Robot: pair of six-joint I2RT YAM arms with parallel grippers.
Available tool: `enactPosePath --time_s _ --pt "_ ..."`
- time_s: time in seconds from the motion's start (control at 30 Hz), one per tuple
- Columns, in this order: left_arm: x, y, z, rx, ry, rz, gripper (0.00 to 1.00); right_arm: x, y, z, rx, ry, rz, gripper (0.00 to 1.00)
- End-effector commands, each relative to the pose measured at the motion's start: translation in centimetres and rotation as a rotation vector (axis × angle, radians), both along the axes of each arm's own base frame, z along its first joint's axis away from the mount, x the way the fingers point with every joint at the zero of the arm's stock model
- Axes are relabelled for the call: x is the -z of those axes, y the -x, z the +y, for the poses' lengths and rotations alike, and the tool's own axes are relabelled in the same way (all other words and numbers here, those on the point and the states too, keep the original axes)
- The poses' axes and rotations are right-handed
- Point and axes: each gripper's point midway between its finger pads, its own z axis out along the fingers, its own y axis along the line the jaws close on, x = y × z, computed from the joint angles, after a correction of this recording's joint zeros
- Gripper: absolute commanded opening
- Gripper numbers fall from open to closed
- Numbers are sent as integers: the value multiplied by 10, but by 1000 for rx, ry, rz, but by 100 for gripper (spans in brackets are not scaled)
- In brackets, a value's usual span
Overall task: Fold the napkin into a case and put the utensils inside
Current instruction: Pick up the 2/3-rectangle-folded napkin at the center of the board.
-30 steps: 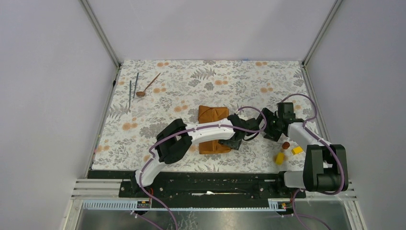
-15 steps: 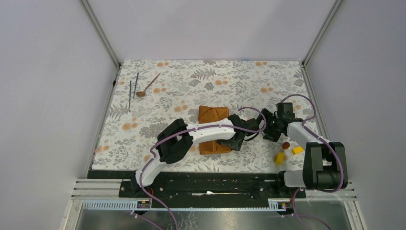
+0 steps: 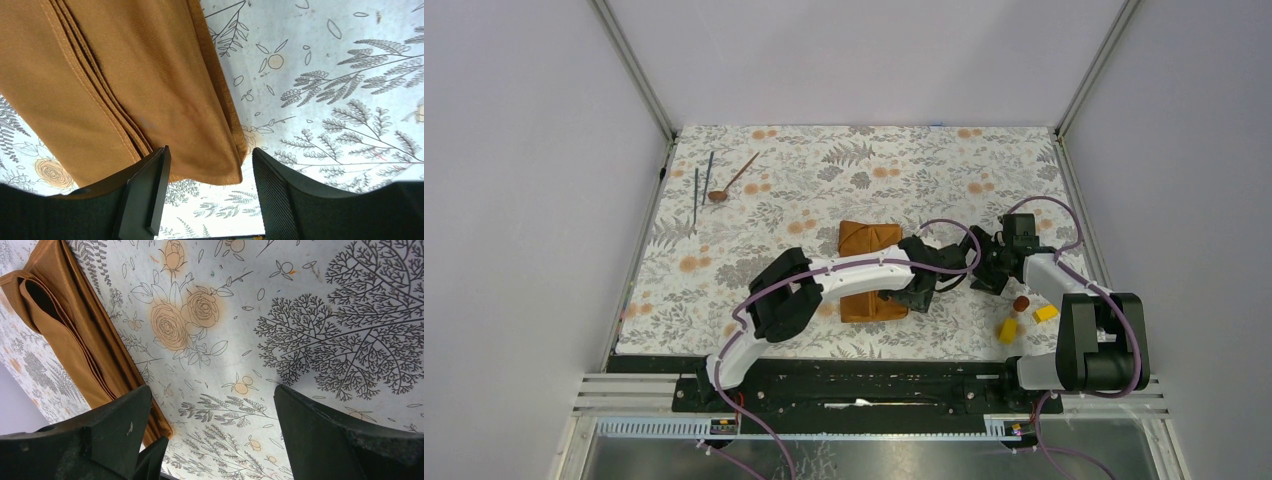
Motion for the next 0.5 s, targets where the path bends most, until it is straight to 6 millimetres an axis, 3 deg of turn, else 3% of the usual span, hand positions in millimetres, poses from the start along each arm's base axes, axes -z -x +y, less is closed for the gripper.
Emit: enactPosePath --time_s 0.0,0.47 --pt "-48 -8 -14 -26 126 -79 66 8 5 0 -16 5 20 100" --pt "3 8 -7 -30 74 -6 58 4 0 -2 11 9 11 100"
